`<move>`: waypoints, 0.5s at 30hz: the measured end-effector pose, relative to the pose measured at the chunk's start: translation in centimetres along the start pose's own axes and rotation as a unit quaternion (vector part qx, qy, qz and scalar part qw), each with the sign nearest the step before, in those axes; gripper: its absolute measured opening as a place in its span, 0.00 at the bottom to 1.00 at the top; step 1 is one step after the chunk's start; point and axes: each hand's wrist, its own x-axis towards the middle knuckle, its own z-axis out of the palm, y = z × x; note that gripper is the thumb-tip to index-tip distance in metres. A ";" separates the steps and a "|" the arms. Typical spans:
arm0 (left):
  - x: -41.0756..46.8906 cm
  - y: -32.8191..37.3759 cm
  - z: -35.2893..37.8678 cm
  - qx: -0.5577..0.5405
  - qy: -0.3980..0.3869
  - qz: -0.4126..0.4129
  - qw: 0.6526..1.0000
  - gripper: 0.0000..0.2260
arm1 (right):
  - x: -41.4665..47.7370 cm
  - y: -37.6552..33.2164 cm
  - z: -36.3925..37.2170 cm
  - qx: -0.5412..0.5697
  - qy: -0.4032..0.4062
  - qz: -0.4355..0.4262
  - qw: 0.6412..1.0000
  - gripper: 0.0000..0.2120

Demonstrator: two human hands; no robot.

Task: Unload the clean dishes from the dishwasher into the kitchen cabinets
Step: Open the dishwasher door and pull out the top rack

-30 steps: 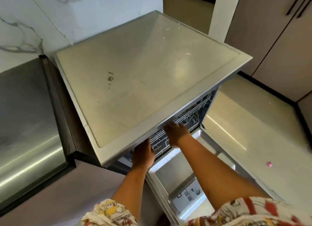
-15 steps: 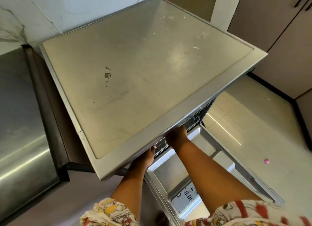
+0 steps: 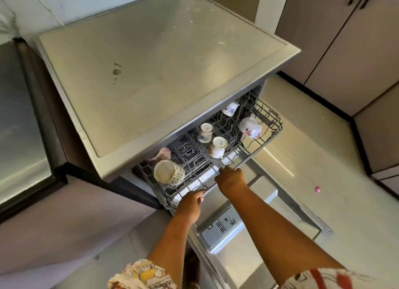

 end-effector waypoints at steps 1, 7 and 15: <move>-0.8 0.4 0.9 -0.001 -0.004 0.003 1.000 0.18 | -1.0 0.4 0.9 0.002 0.002 0.003 1.000 0.18; -3.7 1.7 4.1 0.005 0.015 0.027 1.000 0.18 | -4.3 1.4 4.5 0.026 0.028 0.014 0.999 0.20; -4.1 2.1 5.7 -0.007 0.034 0.003 0.999 0.20 | -5.5 2.2 6.2 0.047 0.060 0.005 0.997 0.23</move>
